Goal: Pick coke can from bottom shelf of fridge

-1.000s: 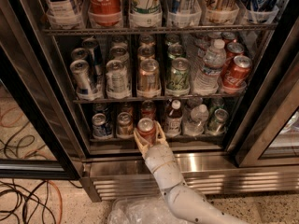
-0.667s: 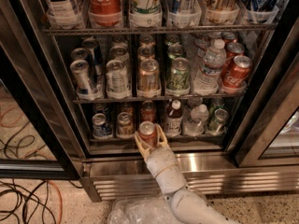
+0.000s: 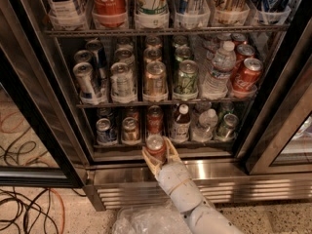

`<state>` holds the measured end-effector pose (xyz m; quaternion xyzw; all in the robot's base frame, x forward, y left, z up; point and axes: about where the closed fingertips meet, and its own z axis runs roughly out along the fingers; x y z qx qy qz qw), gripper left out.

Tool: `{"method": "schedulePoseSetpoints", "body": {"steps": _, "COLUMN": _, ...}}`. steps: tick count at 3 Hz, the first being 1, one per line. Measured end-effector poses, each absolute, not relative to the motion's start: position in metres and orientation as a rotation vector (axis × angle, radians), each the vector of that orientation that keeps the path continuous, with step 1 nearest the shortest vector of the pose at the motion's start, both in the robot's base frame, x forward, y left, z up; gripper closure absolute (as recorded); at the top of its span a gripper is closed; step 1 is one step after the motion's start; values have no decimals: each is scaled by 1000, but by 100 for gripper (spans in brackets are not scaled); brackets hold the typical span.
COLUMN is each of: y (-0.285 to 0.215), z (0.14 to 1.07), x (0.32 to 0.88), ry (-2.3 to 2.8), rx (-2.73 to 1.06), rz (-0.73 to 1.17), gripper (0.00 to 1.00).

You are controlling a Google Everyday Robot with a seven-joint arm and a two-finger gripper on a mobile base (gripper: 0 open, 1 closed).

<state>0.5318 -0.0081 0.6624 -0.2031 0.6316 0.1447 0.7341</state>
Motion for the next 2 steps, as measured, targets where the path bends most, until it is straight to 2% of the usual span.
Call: {"method": "schedulePoseSetpoints", "body": {"steps": 2, "y": -9, "z": 668, "x": 505, "ry": 1451, "rx": -574, "rz": 344, "gripper": 100}}
